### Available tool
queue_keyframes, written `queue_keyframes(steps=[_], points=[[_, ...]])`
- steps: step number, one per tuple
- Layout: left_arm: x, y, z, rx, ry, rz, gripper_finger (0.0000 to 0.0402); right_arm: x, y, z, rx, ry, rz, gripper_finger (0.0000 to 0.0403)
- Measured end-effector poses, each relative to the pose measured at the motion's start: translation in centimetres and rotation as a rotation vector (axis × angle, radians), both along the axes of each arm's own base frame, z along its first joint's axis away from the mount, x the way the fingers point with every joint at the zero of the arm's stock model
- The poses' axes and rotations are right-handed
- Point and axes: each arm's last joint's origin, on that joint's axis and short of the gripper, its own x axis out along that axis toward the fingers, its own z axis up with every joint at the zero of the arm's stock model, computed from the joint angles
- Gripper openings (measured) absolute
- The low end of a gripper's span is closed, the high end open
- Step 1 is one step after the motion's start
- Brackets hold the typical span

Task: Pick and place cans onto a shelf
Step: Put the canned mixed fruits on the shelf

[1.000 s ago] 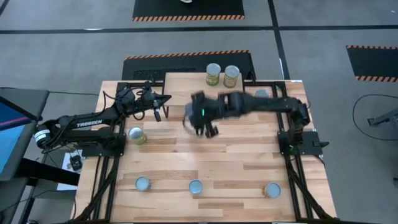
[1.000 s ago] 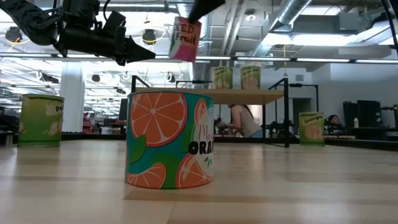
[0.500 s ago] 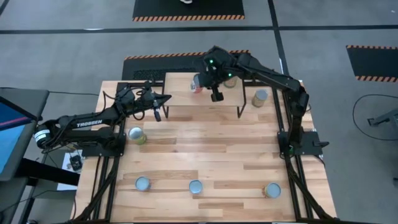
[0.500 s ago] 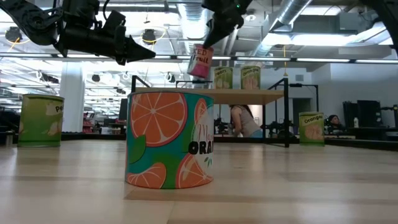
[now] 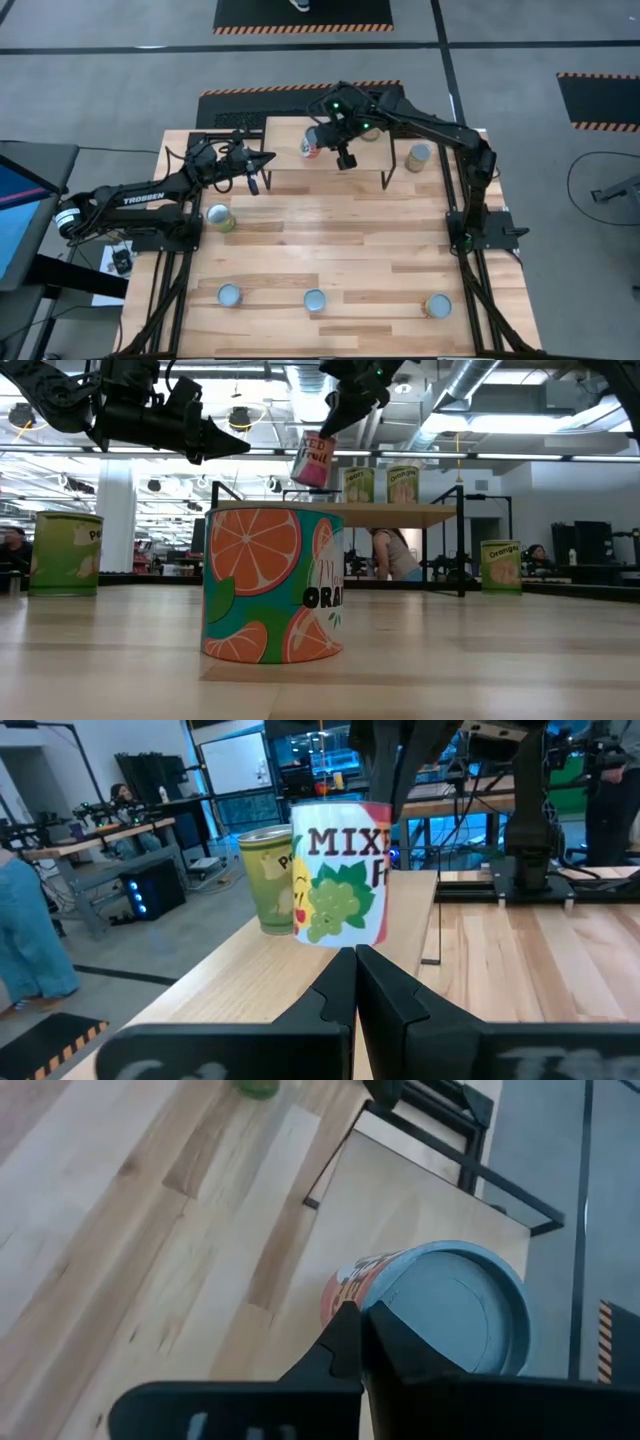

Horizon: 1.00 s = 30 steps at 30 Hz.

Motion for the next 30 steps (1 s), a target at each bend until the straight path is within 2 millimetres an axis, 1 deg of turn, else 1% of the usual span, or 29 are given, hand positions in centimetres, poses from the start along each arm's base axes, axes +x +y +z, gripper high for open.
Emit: queue_keyframes(steps=[8,10,15,20,24,30], points=[[0.0,0.0,0.0,-0.004,-0.002,0.0,0.0,0.9,-0.9,-1.9,-0.009,0.053,-0.034,0.0012],[0.0,0.0,0.0,-0.004,-0.002,-0.001,0.0,0.9,-1.0,-2.4,0.003,0.085,-0.036,0.0012],[0.0,0.0,0.0,-0.003,-0.001,-0.001,0.0,1.2,-0.7,-1.9,-0.024,0.037,-0.023,0.0012],[0.0,0.0,0.0,-0.004,-0.002,-0.002,0.0,1.1,-0.9,-1.9,-0.019,0.047,-0.027,0.0017],[0.0,0.0,0.0,-0.007,-0.003,-0.002,0.0,1.5,-1.1,-2.8,-0.01,0.072,-0.029,0.0026],[0.0,0.0,0.0,-0.005,-0.005,-0.002,0.0,1.5,-1.0,-2.6,-0.017,0.067,-0.031,0.0043]])
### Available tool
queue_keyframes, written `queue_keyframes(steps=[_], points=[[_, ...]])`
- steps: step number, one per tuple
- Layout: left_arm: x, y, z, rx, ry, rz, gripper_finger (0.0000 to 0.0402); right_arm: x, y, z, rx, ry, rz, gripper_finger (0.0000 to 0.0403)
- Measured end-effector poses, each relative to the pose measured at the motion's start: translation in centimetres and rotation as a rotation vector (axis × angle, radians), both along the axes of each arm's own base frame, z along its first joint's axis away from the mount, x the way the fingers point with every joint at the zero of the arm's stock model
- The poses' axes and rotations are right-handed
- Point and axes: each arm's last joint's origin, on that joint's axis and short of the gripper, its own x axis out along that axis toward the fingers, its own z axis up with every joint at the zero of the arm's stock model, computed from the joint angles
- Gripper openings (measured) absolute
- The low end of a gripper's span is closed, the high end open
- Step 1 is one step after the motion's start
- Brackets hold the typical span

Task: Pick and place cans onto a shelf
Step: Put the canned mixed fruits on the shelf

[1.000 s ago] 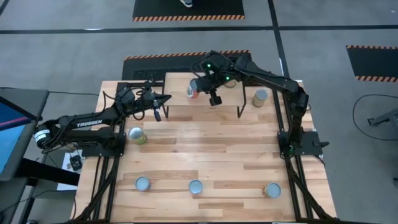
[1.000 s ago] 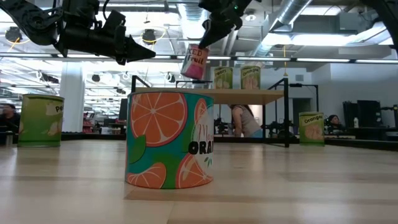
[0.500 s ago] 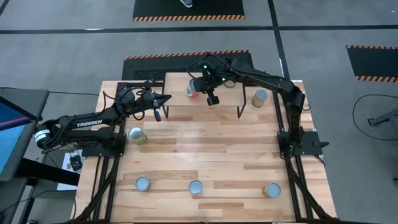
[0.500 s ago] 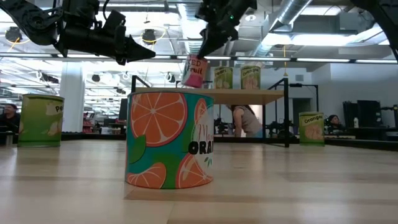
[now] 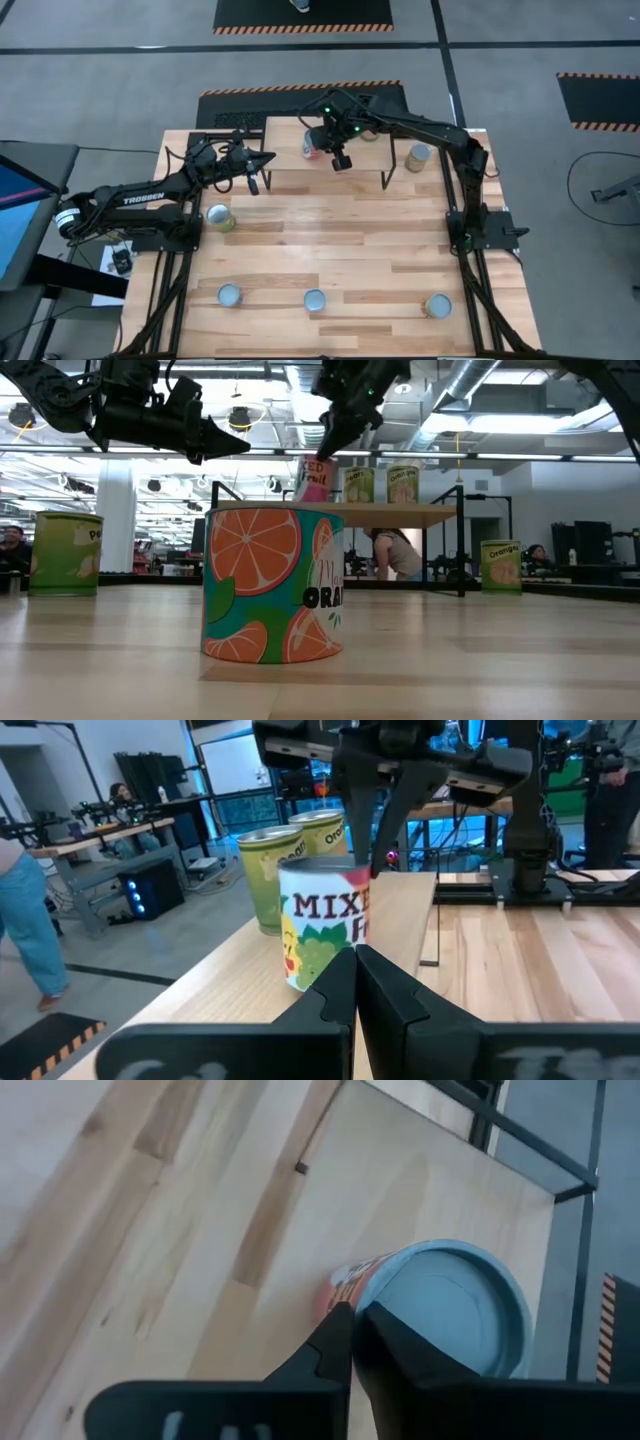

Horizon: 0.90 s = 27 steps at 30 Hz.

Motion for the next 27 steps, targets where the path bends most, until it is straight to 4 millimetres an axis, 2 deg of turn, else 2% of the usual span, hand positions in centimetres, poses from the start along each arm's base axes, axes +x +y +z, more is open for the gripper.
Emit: queue_keyframes(steps=[9,15,21,25,27], points=[[0.0,0.0,0.0,-0.001,-0.001,0.001,0.0,0.3,0.2,0.2,-0.052,-0.009,-0.044,0.009],[0.0,0.0,0.0,-0.001,-0.001,0.001,0.0,0.4,1.0,0.7,-0.1,-0.014,-0.044,0.0101],[0.0,0.0,0.0,0.0,0.0,0.002,0.0,0.4,3.6,2.5,-0.231,-0.019,-0.106,0.0068],[0.0,0.0,0.0,-0.002,0.002,0.001,0.0,-0.4,4.9,3.1,-0.195,-0.003,-0.125,0.0021],[0.0,0.0,0.0,-0.001,0.004,0.0,0.0,-0.7,5.2,2.6,-0.168,0.03,-0.149,0.0009]])
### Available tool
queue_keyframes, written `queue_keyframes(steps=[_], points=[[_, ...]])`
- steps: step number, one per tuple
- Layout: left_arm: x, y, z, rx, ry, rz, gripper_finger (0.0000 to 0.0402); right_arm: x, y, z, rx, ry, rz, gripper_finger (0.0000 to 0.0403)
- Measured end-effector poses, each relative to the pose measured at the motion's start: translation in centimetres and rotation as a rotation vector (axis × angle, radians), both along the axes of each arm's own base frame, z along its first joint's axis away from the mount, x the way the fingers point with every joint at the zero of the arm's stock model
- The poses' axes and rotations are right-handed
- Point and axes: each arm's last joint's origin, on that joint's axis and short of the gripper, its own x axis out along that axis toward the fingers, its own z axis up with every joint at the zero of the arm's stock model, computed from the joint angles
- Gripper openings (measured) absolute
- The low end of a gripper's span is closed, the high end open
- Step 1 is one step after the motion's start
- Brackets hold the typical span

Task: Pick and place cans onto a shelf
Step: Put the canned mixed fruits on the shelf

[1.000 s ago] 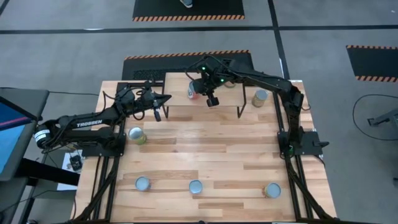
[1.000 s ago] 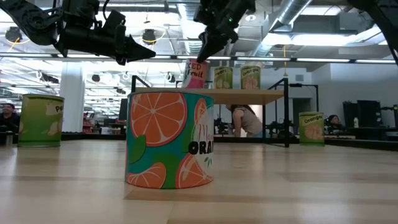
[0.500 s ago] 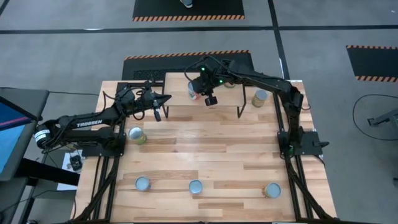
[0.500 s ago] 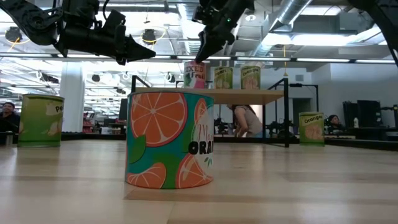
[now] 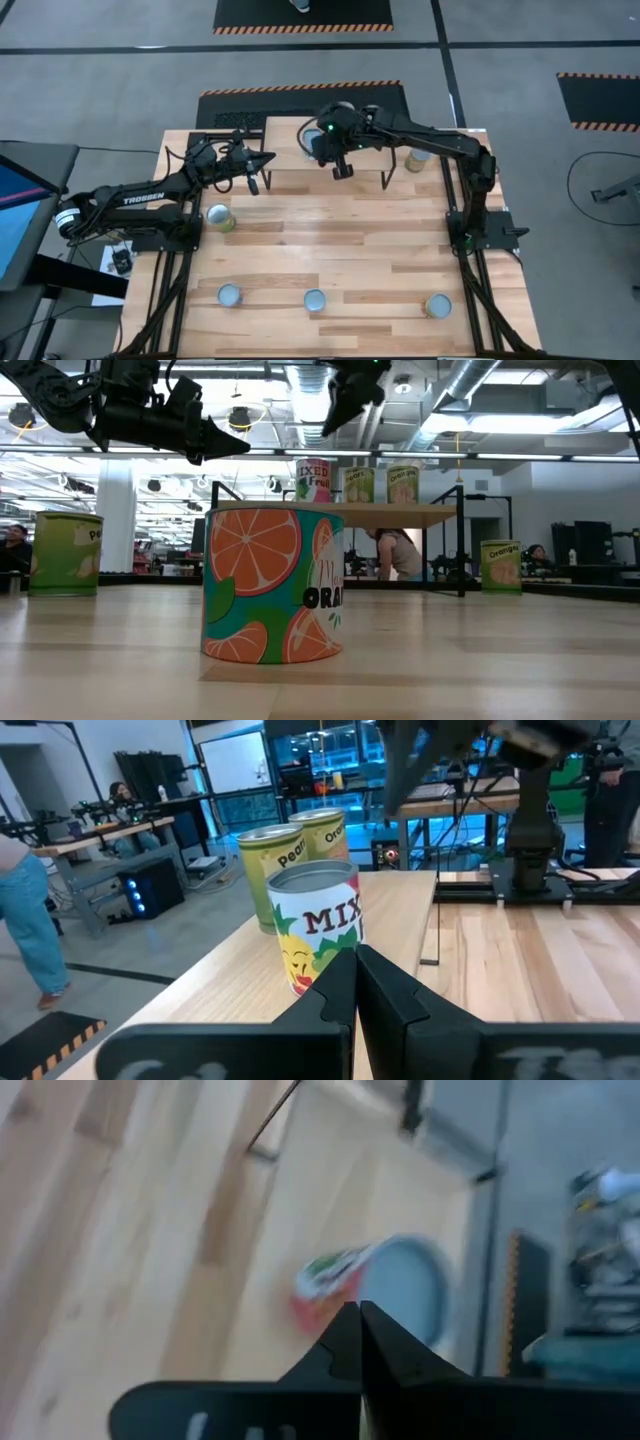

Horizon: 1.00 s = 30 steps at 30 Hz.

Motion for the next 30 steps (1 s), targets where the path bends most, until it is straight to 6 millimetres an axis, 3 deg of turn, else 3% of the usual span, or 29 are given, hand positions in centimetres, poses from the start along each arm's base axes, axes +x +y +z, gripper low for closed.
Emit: queue_keyframes(steps=[6,9,15,22,25,30], points=[[0.0,0.0,0.0,0.001,0.003,0.001,0.0,0.4,0.4,-3.7,-0.016,0.003,-0.084,0.0006],[0.0,0.0,0.0,0.001,0.003,0.0,0.0,0.4,0.9,-5.2,-0.016,-0.092,-0.101,0.0005],[0.0,0.0,0.0,0.002,0.002,0.001,0.0,-1.1,2.4,-6.5,0.03,-0.405,-0.126,0.0005],[0.0,0.0,0.1,0.003,-0.009,0.002,0.0,-2.7,3.5,-8.5,0.257,-0.706,-0.139,0.0022],[0.0,0.0,0.1,0.004,-0.01,0.002,0.0,-2.2,3.7,-9.4,0.343,-0.72,-0.151,0.0036],[0.0,0.0,0.1,0.005,-0.013,0.002,0.0,-0.5,3.5,-11.7,0.342,-0.69,-0.18,0.0038]])
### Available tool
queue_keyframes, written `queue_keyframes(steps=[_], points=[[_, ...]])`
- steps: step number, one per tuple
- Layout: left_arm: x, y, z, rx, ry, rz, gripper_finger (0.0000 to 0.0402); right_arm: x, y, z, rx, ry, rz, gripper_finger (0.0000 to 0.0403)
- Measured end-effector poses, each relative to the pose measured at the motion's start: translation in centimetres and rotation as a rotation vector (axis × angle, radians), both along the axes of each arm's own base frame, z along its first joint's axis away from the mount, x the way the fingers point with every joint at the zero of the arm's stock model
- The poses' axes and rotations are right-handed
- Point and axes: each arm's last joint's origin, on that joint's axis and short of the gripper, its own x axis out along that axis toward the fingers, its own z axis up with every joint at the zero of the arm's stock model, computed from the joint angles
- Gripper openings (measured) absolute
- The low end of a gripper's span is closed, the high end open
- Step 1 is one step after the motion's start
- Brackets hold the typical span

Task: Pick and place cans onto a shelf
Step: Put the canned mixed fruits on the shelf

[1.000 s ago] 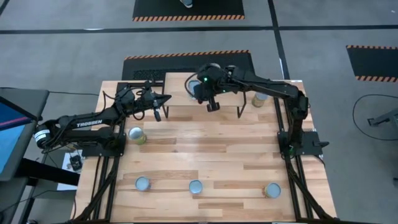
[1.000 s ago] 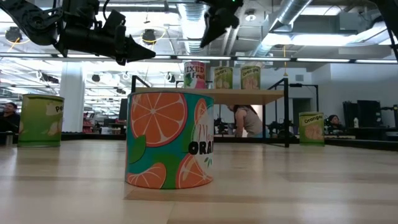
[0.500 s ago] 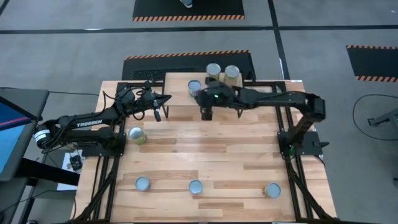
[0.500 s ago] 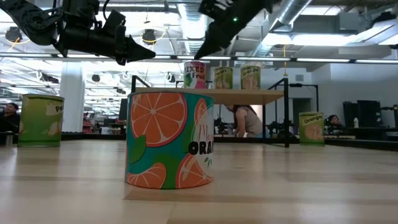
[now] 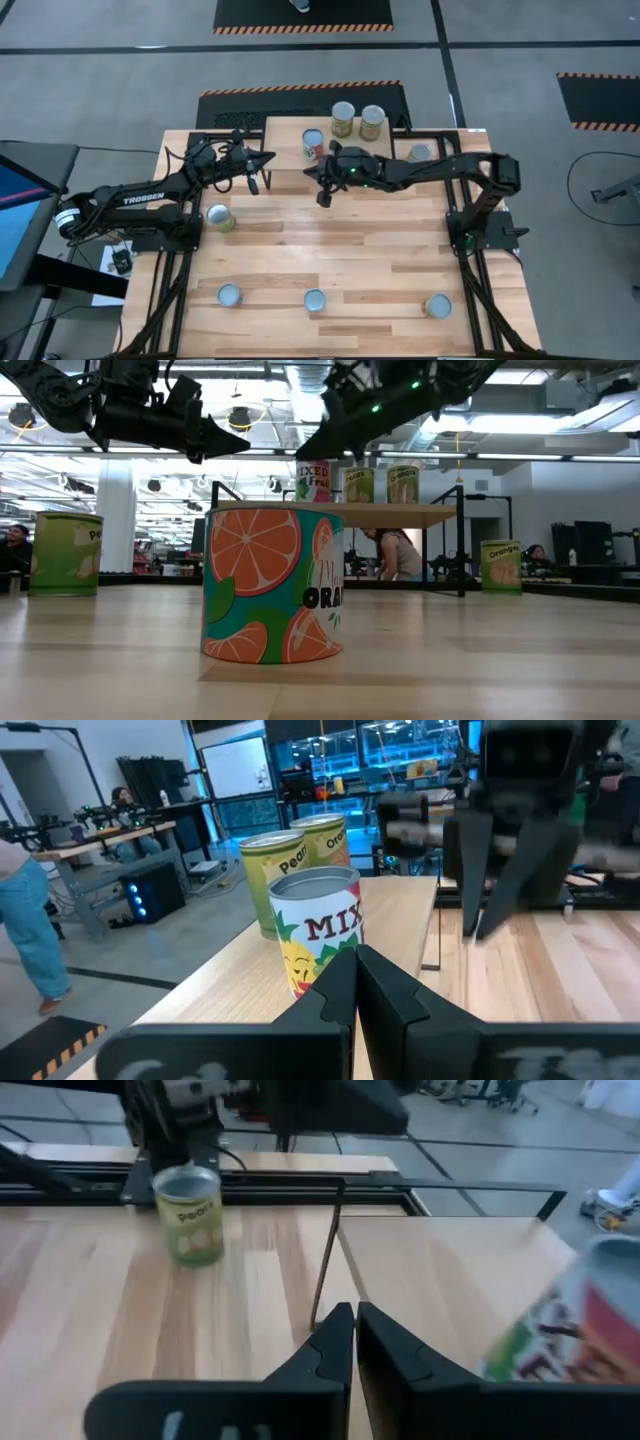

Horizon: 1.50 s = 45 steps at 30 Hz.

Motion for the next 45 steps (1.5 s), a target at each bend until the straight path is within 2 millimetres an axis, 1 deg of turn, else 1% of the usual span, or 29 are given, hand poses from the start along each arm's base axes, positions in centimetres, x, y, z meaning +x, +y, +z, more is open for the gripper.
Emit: queue_keyframes(steps=[4,6,9,12,15,30,32,34,37,39,45], points=[[0.0,0.0,0.0,-0.002,0.001,-0.001,0.0,0.7,-1.4,-1.7,-0.01,0.048,-0.083,0.0009],[0.0,0.0,0.0,-0.004,0.003,0.0,0.0,0.8,-2.1,-2.2,0.007,0.059,-0.109,0.0009],[0.0,0.0,0.0,-0.003,0.004,0.0,0.0,0.6,-3.0,-2.2,0.022,0.056,-0.135,0.0012],[0.0,0.0,0.0,-0.003,0.004,0.0,0.0,0.5,-3.2,-2.3,0.026,0.07,-0.139,0.0005],[0.0,0.0,0.0,-0.003,0.004,0.0,0.0,0.5,-3.3,-2.3,0.026,0.072,-0.142,0.0007],[0.0,0.0,0.0,-0.004,0.004,0.0,0.0,-0.3,-5.8,-2.3,0.021,0.073,-0.201,0.0004],[0.0,0.0,0.0,-0.004,0.004,0.001,0.0,-0.3,-5.8,-2.3,0.014,0.076,-0.201,0.0006],[0.0,0.0,0.0,-0.004,0.004,0.0,0.0,-0.2,-5.2,-2.2,0.002,0.086,-0.184,0.001],[0.0,0.0,0.0,-0.004,0.004,0.001,0.0,-0.5,-3.8,-0.7,-0.018,0.071,-0.153,0.0009],[0.0,0.0,0.0,-0.004,0.004,0.0,0.0,-0.7,-2.9,0.1,-0.043,0.074,-0.164,0.0005],[0.0,0.0,0.0,-0.004,0.004,0.001,0.0,-0.5,-1.5,0.0,-0.072,0.087,-0.253,0.0006]])
